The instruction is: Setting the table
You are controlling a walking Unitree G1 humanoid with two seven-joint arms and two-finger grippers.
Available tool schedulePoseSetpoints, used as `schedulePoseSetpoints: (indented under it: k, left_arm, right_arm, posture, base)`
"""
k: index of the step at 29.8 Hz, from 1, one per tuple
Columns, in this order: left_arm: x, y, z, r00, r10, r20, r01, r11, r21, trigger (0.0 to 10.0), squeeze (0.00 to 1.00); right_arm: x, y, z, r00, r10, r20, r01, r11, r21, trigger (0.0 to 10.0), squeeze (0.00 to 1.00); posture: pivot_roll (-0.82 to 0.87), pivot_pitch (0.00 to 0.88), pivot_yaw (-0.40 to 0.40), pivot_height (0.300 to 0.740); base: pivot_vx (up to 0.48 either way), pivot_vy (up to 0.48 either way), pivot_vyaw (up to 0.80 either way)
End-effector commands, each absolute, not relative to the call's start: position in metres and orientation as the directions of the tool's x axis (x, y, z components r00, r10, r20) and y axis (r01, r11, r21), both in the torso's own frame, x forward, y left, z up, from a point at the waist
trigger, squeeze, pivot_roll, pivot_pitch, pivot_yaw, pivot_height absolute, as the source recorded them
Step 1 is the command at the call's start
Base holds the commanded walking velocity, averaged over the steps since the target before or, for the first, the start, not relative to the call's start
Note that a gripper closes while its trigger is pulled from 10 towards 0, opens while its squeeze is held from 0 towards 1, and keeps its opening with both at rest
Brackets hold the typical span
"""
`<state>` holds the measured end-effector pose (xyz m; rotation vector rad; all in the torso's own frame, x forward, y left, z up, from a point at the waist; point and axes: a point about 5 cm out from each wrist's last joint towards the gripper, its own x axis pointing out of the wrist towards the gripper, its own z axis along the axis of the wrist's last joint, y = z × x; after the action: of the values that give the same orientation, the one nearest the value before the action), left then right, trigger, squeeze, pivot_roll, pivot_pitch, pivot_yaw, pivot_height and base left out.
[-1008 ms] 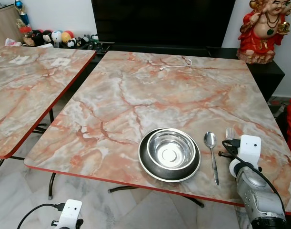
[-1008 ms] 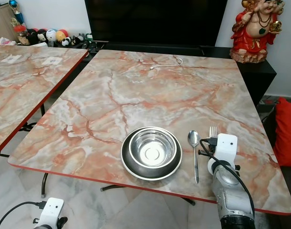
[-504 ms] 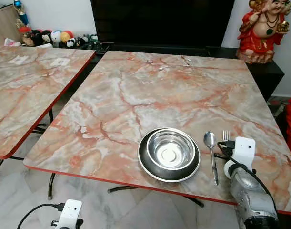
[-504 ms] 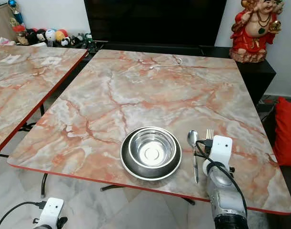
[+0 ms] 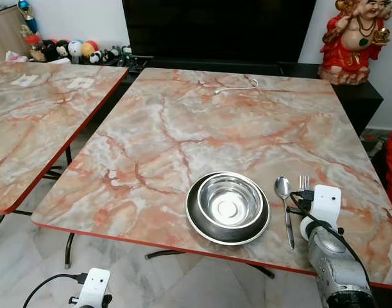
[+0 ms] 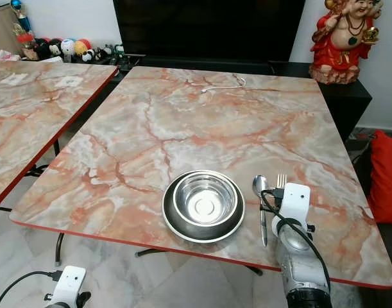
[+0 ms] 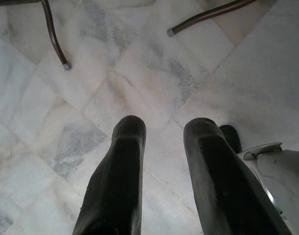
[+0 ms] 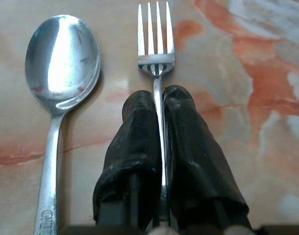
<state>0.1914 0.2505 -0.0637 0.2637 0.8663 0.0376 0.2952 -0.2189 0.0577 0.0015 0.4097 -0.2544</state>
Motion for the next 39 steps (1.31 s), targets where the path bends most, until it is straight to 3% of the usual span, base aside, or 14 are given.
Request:
schedulePoseSetpoints:
  k: [1,26,28,29,30,39]
  left_arm:
    - [0.1899,0.2553,-0.0632,0.642,0.148,-0.752,0.076,0.964,0.255,10.0,0.00]
    - [0.1894,0.2574,-0.0626,0.643,0.154,-0.750,0.074,0.963,0.260,10.0,0.00]
    - [0.1895,0.2576,-0.0625,0.643,0.154,-0.750,0.073,0.963,0.261,10.0,0.00]
    - [0.1895,0.2577,-0.0625,0.643,0.155,-0.750,0.073,0.963,0.261,10.0,0.00]
    - [0.1896,0.2578,-0.0624,0.643,0.155,-0.750,0.073,0.963,0.261,10.0,0.00]
    - [0.1894,0.2588,-0.0622,0.643,0.157,-0.750,0.073,0.962,0.264,10.0,0.00]
  right_arm:
    - [0.2956,-0.2173,0.0555,0.884,-0.245,-0.398,0.241,0.969,-0.061,10.0,0.00]
    - [0.2950,-0.2169,0.0494,0.879,-0.255,-0.402,0.248,0.966,-0.070,10.0,0.00]
    - [0.2952,-0.2169,0.0495,0.880,-0.255,-0.402,0.248,0.966,-0.071,10.0,0.04]
    - [0.2952,-0.2169,0.0495,0.880,-0.255,-0.401,0.248,0.966,-0.072,10.0,0.15]
    - [0.2953,-0.2170,0.0494,0.880,-0.256,-0.401,0.249,0.966,-0.072,10.0,0.17]
    - [0.2950,-0.2170,0.0479,0.877,-0.256,-0.406,0.250,0.966,-0.069,10.0,0.17]
  posture:
    - [0.08,0.018,0.013,0.740]
    - [0.09,0.017,0.014,0.740]
    - [0.09,0.017,0.014,0.740]
    - [0.09,0.017,0.014,0.740]
    - [0.09,0.017,0.014,0.740]
    - [0.09,0.017,0.015,0.740]
  base:
    - [0.000,0.000,0.00]
    - [0.000,0.000,0.00]
    - [0.000,0.000,0.00]
    - [0.000,0.000,0.00]
    - [0.000,0.000,0.00]
    - [0.000,0.000,0.00]
